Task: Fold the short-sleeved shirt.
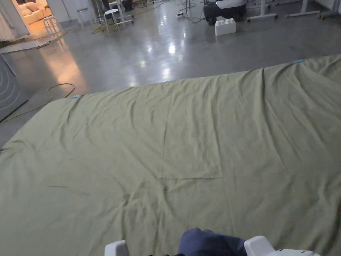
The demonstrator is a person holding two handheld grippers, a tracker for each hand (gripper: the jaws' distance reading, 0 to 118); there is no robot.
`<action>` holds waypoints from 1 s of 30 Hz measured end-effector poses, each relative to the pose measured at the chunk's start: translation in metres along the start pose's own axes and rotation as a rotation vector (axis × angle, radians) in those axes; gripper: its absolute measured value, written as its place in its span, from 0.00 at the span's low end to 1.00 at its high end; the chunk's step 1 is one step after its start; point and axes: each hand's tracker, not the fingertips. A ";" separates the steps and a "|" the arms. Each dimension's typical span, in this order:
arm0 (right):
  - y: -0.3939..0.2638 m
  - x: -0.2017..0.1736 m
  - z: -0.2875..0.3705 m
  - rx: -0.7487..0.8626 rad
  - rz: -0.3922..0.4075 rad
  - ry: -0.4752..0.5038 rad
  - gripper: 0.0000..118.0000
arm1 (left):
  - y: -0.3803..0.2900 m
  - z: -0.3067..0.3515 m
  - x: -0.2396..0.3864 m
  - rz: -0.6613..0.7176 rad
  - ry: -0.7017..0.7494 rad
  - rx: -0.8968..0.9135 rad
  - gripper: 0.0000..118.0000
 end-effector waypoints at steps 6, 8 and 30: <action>-0.002 0.003 0.001 0.001 0.014 0.003 0.01 | 0.003 -0.079 -0.034 0.135 -0.074 -0.157 0.92; -0.006 0.006 0.001 0.016 -0.044 0.023 0.01 | -0.003 -0.103 -0.036 0.197 -0.102 -0.232 0.84; -0.066 0.024 0.091 0.186 -0.204 0.116 0.01 | 0.152 0.144 -0.232 0.255 0.653 -0.034 0.34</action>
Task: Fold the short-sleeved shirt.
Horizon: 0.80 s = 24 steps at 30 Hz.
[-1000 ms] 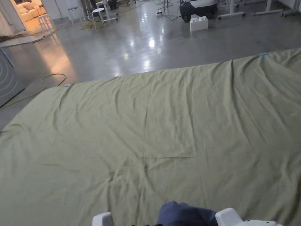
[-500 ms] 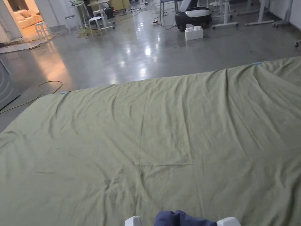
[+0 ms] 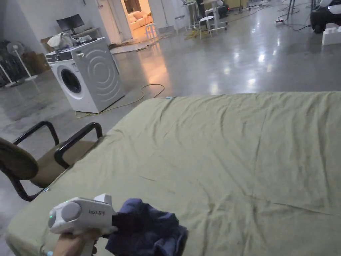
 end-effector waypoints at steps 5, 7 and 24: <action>-0.010 -0.001 -0.001 -0.010 -0.008 -0.026 0.00 | 0.018 -0.024 -0.001 0.023 0.151 0.017 0.49; -0.009 -0.004 0.006 0.002 0.028 -0.048 0.00 | 0.023 -0.023 0.005 -0.038 0.290 0.097 0.60; 0.058 0.000 0.094 0.430 -0.043 -0.108 0.00 | -0.139 0.249 0.186 -0.479 -0.071 0.910 0.62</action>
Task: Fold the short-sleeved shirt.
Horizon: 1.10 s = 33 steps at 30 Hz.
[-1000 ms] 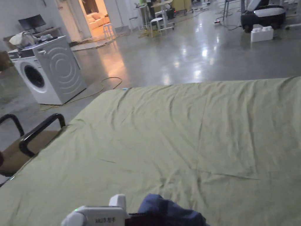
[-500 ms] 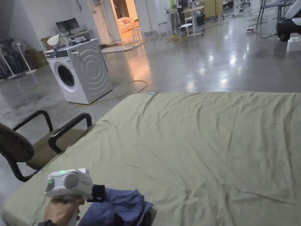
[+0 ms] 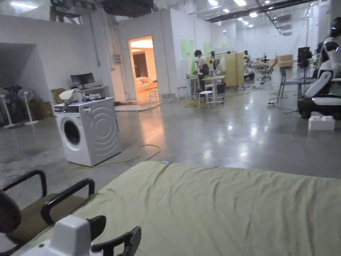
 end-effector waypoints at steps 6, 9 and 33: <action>0.038 -0.013 0.026 0.200 0.106 -0.062 0.00 | -0.026 0.026 0.073 -0.029 0.014 0.190 0.42; 0.049 -0.022 0.043 0.329 0.171 -0.101 0.00 | -0.028 0.026 0.085 0.106 -0.020 0.126 0.31; 0.048 -0.040 0.052 0.412 0.247 -0.197 0.00 | -0.027 0.022 0.127 -0.008 -0.118 0.114 0.02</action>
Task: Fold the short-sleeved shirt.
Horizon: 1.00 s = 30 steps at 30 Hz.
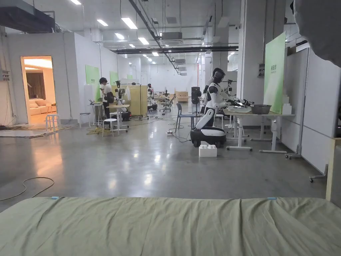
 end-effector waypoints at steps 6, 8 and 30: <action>0.002 -0.003 0.000 -0.007 0.019 0.009 0.00 | -0.001 -0.001 -0.004 0.009 0.009 -0.016 0.02; 0.002 -0.003 -0.001 -0.008 0.013 0.014 0.00 | -0.001 -0.001 -0.008 0.030 0.008 -0.015 0.02; 0.007 -0.008 -0.002 -0.009 -0.028 0.047 1.00 | 0.006 0.006 -0.009 0.077 0.036 0.062 1.00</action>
